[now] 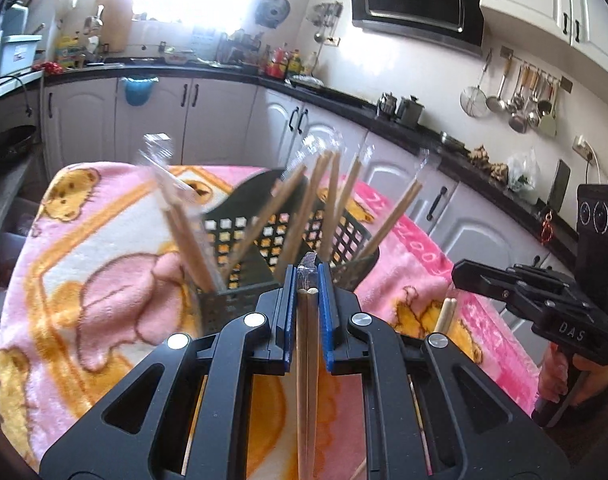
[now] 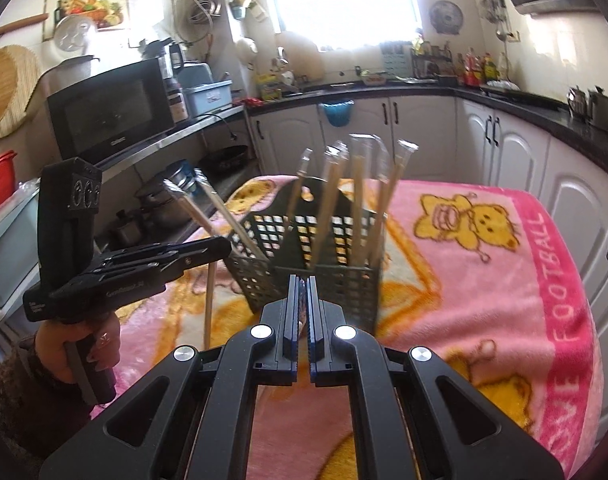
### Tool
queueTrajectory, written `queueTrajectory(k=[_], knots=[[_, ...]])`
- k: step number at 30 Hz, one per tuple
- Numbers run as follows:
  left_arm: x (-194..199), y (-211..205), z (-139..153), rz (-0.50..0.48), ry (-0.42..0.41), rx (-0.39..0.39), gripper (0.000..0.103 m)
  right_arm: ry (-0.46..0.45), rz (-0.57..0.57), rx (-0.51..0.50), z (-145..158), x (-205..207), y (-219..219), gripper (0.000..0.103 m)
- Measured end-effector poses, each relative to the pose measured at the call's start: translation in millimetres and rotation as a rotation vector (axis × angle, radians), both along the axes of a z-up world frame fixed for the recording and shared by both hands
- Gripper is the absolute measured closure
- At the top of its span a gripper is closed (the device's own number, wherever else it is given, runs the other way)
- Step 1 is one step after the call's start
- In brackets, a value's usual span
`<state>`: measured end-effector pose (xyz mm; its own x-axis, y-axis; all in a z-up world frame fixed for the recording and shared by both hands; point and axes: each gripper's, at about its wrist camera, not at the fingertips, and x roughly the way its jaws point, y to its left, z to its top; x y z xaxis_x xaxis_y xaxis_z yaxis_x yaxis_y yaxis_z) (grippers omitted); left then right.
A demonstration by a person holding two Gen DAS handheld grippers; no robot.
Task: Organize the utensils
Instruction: 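Lift both held chopsticks upright and carry them above the green caddy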
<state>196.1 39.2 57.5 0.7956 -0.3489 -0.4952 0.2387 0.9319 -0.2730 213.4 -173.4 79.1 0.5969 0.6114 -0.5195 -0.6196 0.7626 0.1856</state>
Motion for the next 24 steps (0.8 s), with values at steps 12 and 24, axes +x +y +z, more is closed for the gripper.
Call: queueTrajectory(k=[12, 24], knots=[[-17.8, 23.9, 29.4, 0.042, -0.077, -0.024, 0.096, -0.054, 0.060, 0.002, 21.8, -14.2, 22.2, 0.099], [-31.4, 35.3, 65.4, 0.057, -0.171, -0.046, 0.096, -0.147, 0.076, 0.043, 60.0, -22.6, 29.7, 0.100]])
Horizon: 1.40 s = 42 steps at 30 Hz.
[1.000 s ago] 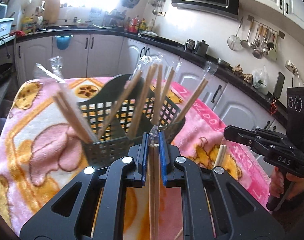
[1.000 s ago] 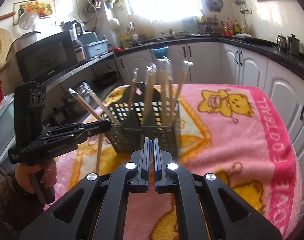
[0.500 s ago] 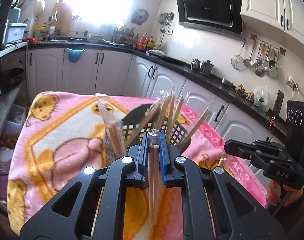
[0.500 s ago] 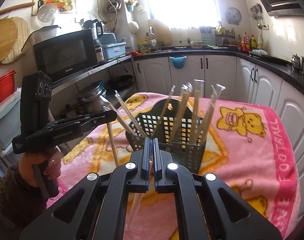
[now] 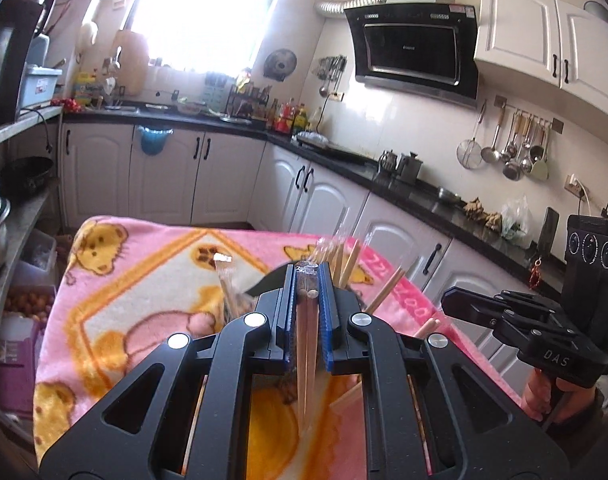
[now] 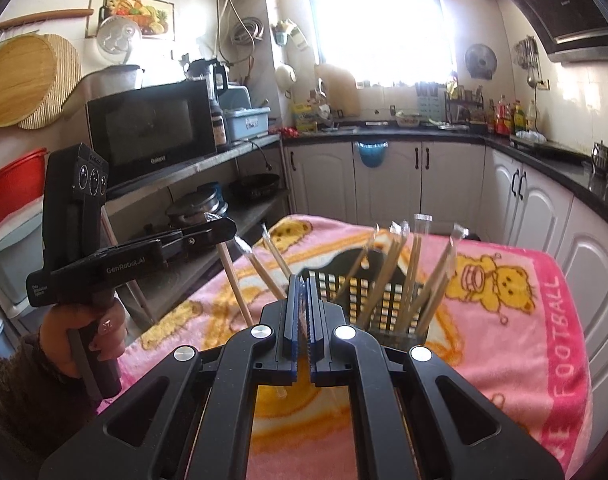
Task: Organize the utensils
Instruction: 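Lift both held chopsticks upright and carry them above the green caddy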
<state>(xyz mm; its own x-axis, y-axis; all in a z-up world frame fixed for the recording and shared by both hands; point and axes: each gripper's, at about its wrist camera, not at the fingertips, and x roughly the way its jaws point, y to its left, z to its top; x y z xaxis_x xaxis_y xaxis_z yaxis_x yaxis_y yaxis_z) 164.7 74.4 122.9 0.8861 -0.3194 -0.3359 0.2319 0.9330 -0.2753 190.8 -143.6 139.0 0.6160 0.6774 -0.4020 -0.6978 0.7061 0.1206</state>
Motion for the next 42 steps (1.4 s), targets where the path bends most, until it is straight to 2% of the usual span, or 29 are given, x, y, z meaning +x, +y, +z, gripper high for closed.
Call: queueTrajectory(k=[15, 24, 35, 42], knots=[[-1.2, -5.4, 50.9, 0.010, -0.130, 0.002, 0.096, -0.113, -0.003, 0.091, 51.7, -4.1, -2.6, 0.100], [7.2, -10.4, 76.3, 0.029, -0.184, 0.018, 0.096, -0.145, -0.049, 0.140, 78.3, 14.6, -12.8, 0.100], [21.4, -14.4, 94.0, 0.074, -0.226, 0.067, 0.096, -0.198, -0.111, 0.155, 104.0, 38.6, -25.3, 0.100], [37.1, -17.1, 88.2, 0.094, -0.208, 0.100, 0.096, -0.208, -0.158, 0.164, 111.2, 58.9, -33.6, 0.100]])
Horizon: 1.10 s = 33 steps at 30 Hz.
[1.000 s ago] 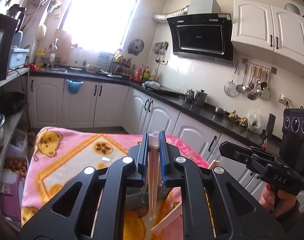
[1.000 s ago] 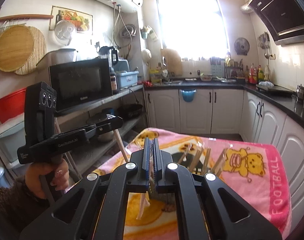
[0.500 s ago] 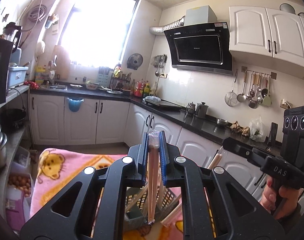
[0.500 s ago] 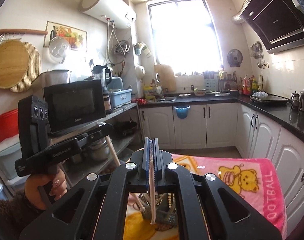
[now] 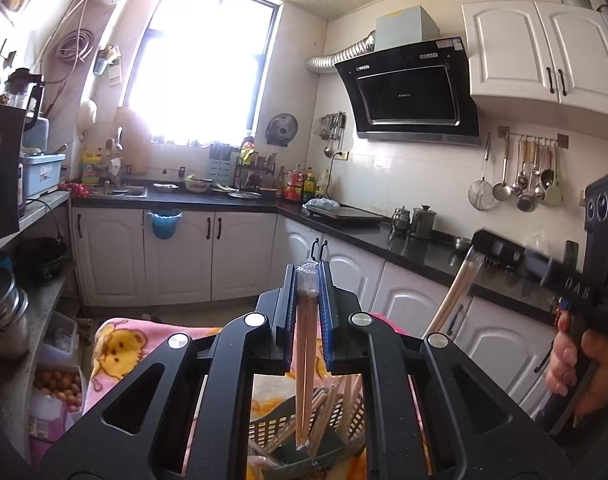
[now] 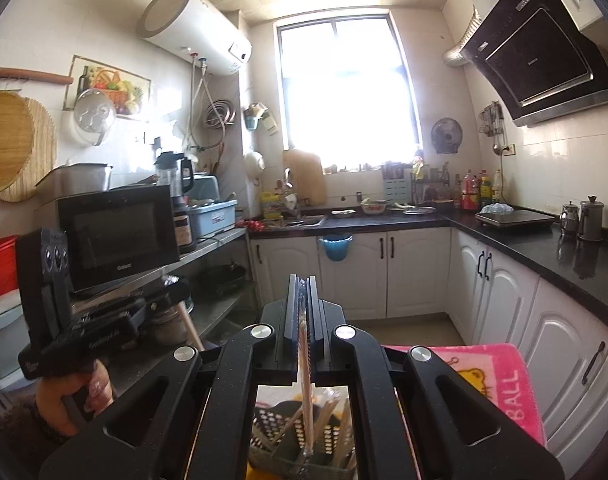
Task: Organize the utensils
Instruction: 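Lift both held chopsticks upright and carry them above the green caddy, then lower the chopsticks into the caddy and open both grippers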
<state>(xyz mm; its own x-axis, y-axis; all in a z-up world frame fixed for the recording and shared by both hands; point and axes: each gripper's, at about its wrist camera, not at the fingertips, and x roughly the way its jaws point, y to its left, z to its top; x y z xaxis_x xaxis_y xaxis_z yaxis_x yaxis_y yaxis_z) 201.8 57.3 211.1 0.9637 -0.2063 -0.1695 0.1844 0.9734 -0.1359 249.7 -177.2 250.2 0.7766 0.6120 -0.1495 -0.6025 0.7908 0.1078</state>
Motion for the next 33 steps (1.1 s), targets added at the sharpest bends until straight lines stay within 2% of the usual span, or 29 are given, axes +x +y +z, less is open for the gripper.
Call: queueTrajectory(k=[8, 17, 27, 33], knots=[[20.7, -3.9, -14.8, 0.022, 0.043, 0.004, 0.096, 0.017, -0.021, 0.000, -9.1, 19.5, 0.1, 0.100], [32.8, -0.5, -41.6, 0.038, 0.097, -0.005, 0.096, 0.086, -0.007, -0.026, -41.9, 38.3, 15.4, 0.100], [40.5, -5.0, -73.8, 0.033, 0.153, -0.009, 0.096, 0.106, -0.007, -0.088, -71.4, 41.7, 35.4, 0.100], [42.7, -9.5, -89.4, 0.021, 0.182, -0.013, 0.096, 0.153, -0.010, -0.100, -94.8, 46.1, 39.2, 0.099]])
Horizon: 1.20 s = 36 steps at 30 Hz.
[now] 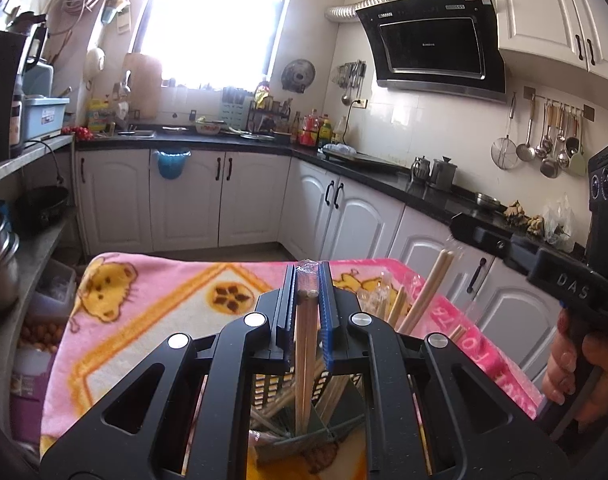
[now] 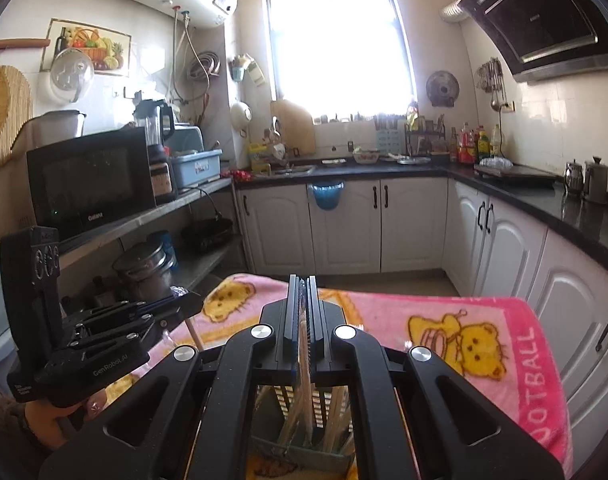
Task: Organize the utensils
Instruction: 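Lower the chopsticks into the caddy and open both grippers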
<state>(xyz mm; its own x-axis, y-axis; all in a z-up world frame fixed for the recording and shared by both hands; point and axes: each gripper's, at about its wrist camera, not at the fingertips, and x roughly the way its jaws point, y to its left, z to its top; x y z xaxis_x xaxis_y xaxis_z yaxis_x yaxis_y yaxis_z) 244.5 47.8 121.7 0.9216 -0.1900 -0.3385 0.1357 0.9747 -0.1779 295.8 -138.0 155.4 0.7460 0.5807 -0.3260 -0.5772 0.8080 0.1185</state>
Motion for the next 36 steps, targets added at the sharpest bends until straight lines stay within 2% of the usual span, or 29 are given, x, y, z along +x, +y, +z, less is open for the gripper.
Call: queueTrajectory(k=[10, 20, 24, 26, 30, 36], knots=[[1.5, -4.7, -14.6, -0.021, 0.030, -0.003, 0.096, 0.056, -0.006, -0.019, -24.5, 1.9, 3.4, 0.099], [-3.3, -8.1, -20.4, -0.031, 0.054, 0.006, 0.095, 0.087, -0.015, -0.037, -32.6, 1.2, 0.5, 0.098], [-7.7, -7.4, -19.6, -0.033, 0.060, 0.010, 0.086, 0.092, -0.020, -0.038, -33.8, -1.3, -2.9, 0.094], [-9.8, -7.2, -19.2, -0.033, 0.062, 0.011, 0.084, 0.092, -0.022, -0.037, -33.2, -3.2, -4.7, 0.088], [-16.7, -6.6, -16.3, -0.034, 0.056, 0.011, 0.082, 0.087, -0.024, -0.042, -32.0, -8.3, -8.9, 0.087], [-28.5, -9.3, -10.2, -0.042, 0.047, 0.017, 0.071, 0.076, -0.026, -0.050, -28.6, -21.6, -16.3, 0.080]])
